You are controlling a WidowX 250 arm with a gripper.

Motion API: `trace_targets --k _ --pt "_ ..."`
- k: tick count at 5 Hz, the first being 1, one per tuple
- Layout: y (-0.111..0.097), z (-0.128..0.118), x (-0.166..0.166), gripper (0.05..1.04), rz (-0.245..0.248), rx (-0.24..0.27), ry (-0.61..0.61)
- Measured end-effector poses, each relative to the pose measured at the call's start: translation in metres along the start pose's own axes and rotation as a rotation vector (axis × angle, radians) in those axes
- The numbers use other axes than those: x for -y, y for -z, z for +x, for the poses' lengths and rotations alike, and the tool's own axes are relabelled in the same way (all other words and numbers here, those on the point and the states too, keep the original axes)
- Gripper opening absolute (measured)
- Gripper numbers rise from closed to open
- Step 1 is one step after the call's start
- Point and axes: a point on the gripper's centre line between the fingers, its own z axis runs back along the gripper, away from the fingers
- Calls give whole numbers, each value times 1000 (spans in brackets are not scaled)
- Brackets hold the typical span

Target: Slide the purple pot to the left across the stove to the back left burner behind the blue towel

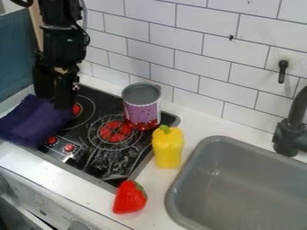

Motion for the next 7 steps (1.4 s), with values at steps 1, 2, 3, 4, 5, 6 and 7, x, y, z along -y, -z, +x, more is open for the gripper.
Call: trace_targets --k 1,2,3,4,5,6,7 --pt "8 1 1 1001 -19 -21 0" --pt "-3 16 25 1001 -13 23 22" --pt "-25 32 46 1001 -19 113 69" --pt "-41 44 59 1001 -51 170 88" --pt "-55 75 83 1001 -68 227 169" --pt "-66 93 108 1001 -66 260 200" --pt "-64 99 127 1001 -55 252 202"
